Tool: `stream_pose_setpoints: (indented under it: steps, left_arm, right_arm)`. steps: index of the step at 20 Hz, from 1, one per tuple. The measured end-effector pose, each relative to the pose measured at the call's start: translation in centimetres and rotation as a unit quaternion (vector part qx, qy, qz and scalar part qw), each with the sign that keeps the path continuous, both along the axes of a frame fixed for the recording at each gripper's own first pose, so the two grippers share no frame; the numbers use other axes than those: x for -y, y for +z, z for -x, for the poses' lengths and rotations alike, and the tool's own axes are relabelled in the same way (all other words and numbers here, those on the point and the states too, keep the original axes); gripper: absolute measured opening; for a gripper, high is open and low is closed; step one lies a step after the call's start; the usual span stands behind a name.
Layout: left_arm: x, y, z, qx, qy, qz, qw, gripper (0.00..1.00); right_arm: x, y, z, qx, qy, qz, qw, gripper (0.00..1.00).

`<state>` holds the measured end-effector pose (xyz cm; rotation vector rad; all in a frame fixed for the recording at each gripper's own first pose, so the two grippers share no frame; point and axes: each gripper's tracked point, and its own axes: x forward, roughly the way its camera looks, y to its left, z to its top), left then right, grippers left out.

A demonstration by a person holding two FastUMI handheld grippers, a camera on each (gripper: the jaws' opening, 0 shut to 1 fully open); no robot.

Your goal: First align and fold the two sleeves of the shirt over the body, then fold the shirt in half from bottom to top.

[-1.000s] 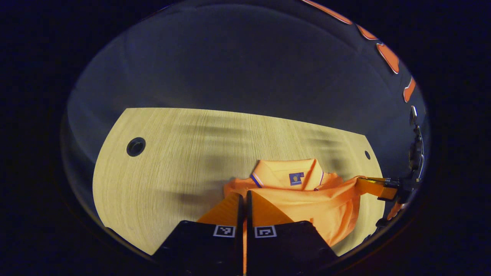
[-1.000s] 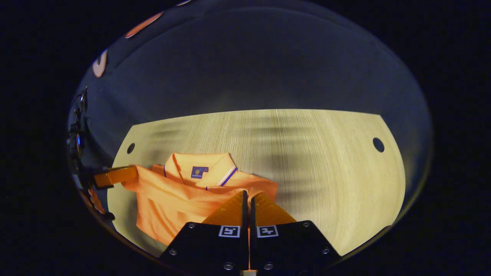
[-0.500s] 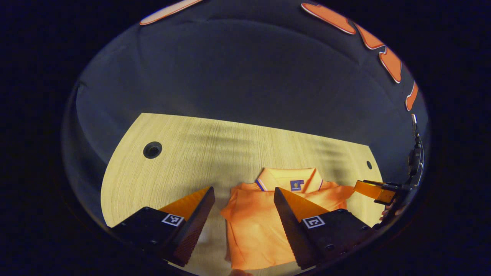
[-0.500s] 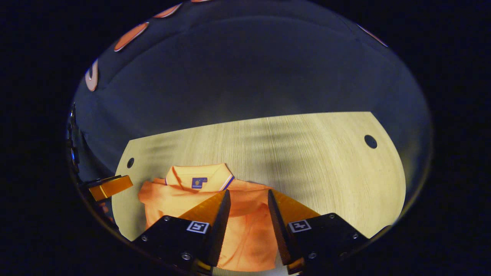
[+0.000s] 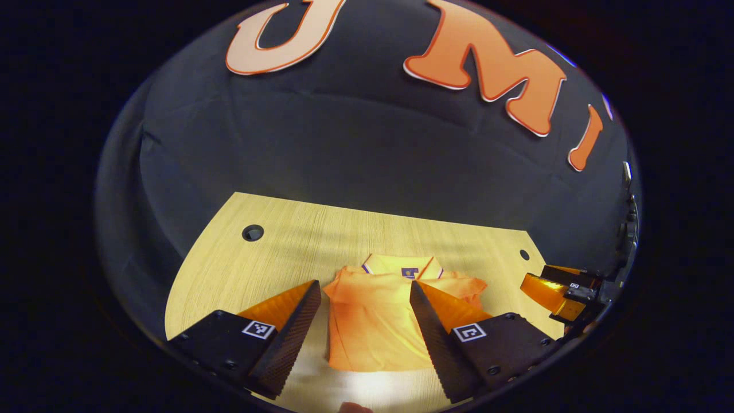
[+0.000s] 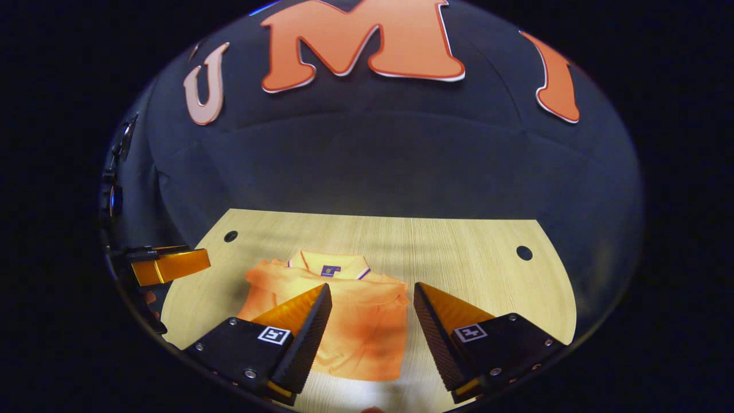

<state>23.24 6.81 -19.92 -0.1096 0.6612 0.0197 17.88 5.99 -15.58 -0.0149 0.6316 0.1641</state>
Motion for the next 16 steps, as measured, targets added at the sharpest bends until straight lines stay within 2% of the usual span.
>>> stream_pose_setpoints:
  steps: [5,10,14,16]
  left_arm:
    - [2.2,4.2,6.0,0.049,-0.006,-0.01,0.999,0.98]
    - [3.7,6.4,12.9,0.098,0.012,-0.013,0.995,0.98]
    - [3.8,7.7,17.0,0.153,0.027,-0.056,0.986,0.98]
    - [4.1,7.7,19.2,0.168,0.035,-0.051,0.984,0.98]
  right_arm:
    - [-0.7,3.0,4.7,0.058,0.012,-0.003,0.998,0.89]
    - [-1.1,6.3,10.0,0.119,0.035,-0.004,0.992,0.9]
    - [-1.6,6.7,13.8,0.148,0.047,-0.005,0.988,0.9]
    - [-1.7,6.6,15.4,0.155,0.063,-0.002,0.986,0.9]
